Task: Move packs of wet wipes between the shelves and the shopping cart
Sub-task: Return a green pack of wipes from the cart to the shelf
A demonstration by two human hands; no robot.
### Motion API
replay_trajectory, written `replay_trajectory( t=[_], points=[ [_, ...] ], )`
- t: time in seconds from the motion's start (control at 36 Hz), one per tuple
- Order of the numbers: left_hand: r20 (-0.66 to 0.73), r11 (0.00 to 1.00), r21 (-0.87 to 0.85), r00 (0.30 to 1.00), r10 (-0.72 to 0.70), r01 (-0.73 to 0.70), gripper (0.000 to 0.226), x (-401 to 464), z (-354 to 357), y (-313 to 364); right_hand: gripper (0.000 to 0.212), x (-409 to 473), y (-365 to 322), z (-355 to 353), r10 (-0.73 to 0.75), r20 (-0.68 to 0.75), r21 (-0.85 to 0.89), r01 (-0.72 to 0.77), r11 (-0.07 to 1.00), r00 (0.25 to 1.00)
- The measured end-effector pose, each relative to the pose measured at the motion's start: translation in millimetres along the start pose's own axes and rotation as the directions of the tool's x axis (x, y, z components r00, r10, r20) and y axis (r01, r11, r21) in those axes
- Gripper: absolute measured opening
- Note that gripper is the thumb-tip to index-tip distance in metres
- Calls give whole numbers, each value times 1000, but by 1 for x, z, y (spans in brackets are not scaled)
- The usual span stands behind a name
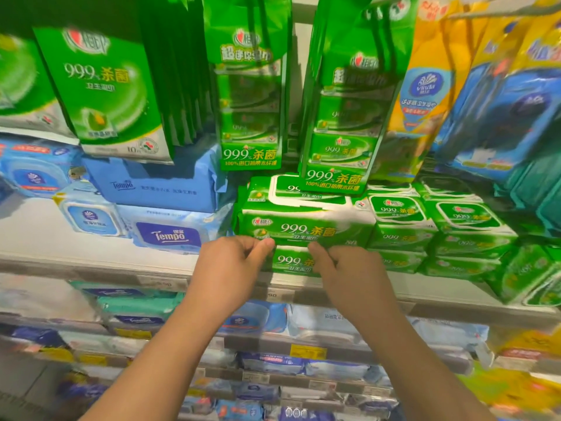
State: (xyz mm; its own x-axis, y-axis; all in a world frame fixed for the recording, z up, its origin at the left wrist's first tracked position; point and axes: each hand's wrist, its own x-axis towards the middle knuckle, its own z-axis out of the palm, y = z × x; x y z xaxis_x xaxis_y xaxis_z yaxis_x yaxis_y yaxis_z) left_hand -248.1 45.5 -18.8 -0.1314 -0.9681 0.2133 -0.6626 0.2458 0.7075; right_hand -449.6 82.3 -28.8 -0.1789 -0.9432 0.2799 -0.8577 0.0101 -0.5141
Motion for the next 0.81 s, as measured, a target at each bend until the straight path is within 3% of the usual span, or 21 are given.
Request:
replay_trajectory(
  t=[0.19,0.36,0.69,0.81],
  points=[
    [-9,998,-23,998,-54,54,51,19,9,3,58,21,-6,5,26,-14,21,-26,999,1000],
    [-52,997,-41,997,-65,63,26,26,19,7,57,34,-3,16,112,-28,81,-110,991,993],
    [55,992,-114,997,-46,52,35,28,15,-1,45,30,-10,18,238,-2,241,-231,943,971],
    [90,984,-172,996,-25,41,26,21,12,1,44,23,-17,15,235,30,124,-237,964,972]
  ],
)
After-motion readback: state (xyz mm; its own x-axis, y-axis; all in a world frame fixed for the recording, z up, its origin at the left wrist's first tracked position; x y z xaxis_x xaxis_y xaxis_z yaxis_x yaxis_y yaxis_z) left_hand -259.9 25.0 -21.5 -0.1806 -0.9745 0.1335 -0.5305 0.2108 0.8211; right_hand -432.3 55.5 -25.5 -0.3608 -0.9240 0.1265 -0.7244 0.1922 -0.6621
